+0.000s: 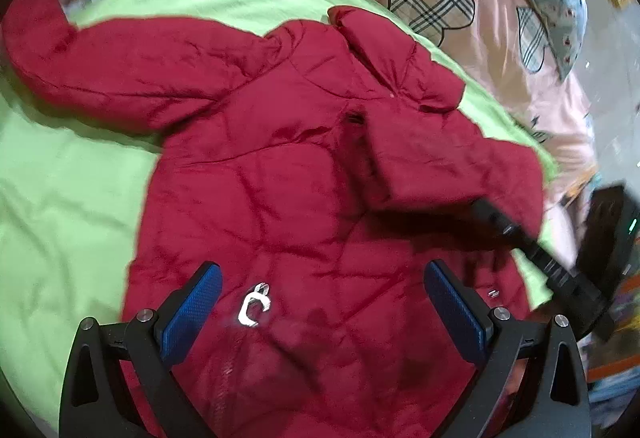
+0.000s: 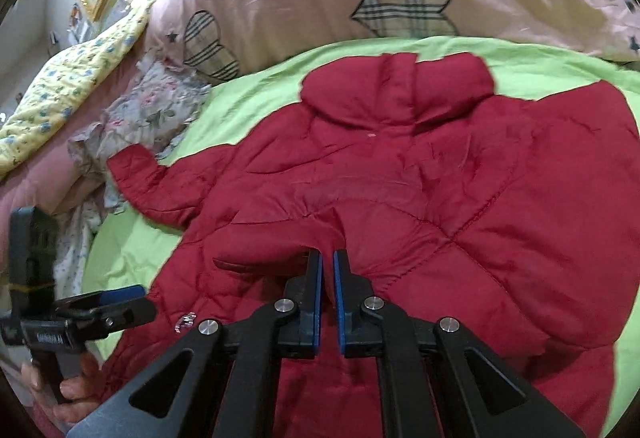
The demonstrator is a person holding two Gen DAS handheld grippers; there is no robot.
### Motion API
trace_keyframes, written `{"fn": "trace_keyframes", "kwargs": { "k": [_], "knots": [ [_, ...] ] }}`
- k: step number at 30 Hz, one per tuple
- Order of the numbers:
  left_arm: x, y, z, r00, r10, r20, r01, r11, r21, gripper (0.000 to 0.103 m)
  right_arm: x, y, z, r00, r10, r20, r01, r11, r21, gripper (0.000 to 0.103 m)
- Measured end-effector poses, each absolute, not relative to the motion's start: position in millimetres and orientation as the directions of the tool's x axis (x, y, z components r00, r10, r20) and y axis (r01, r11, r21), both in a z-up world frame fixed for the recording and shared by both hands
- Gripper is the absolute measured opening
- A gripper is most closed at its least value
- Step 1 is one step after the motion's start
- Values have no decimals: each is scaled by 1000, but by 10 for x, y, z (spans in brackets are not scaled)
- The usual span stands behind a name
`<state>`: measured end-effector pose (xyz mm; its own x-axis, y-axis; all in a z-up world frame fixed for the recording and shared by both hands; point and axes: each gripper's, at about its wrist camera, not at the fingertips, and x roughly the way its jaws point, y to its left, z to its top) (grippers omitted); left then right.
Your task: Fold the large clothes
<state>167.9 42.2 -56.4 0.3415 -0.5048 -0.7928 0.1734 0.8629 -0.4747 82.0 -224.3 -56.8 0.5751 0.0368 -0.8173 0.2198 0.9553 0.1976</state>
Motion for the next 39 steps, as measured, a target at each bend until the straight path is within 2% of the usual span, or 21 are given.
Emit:
{"fn": "trace_keyframes", "kwargs": {
  "k": [8,10,12,14,15,16,18,21,28,33,37,39],
  "knots": [
    [2324,378,-776,293,-578,-762,152,815,-560,98,908,-2085,-878,532,135,-836,136,961,241,5],
    [2473,310,-867,275,-581,-766,152,813,-562,88,917,-2072,-898,532,141,-835,135,959,248,5],
    [2614,237,-960,250,-590,-768,147,807,-572,58,913,-2079,-906,532,143,-835,137,958,252,5],
    [2725,181,-1031,242,-578,-780,143,816,-560,40,899,-2096,-916,531,150,-834,139,956,260,8],
    [2763,151,-1051,250,-568,-784,149,823,-549,32,897,-2106,-920,528,146,-837,145,955,258,10],
    [2774,127,-1044,254,-571,-781,156,821,-550,28,895,-2121,-927,524,142,-840,154,954,257,11],
    [2777,116,-1008,276,-568,-776,167,823,-543,19,874,-2171,-942,512,142,-847,182,946,269,23],
    [2775,123,-913,330,-541,-773,185,841,-509,16,745,-2297,-897,515,119,-849,234,933,273,34],
    [2792,79,-731,435,-419,-797,216,908,-360,16,480,-2659,-609,553,-18,-833,349,913,212,35],
    [2702,-47,-717,476,-335,-813,249,938,-241,16,526,-2891,-467,548,-121,-828,384,915,121,42],
    [2559,-159,-724,488,-287,-824,263,949,-175,18,640,-2981,-594,509,-177,-842,393,918,44,44],
    [2525,-188,-742,489,-275,-828,261,952,-162,24,689,-3018,-737,472,-191,-861,397,918,14,43]
  ]
}}
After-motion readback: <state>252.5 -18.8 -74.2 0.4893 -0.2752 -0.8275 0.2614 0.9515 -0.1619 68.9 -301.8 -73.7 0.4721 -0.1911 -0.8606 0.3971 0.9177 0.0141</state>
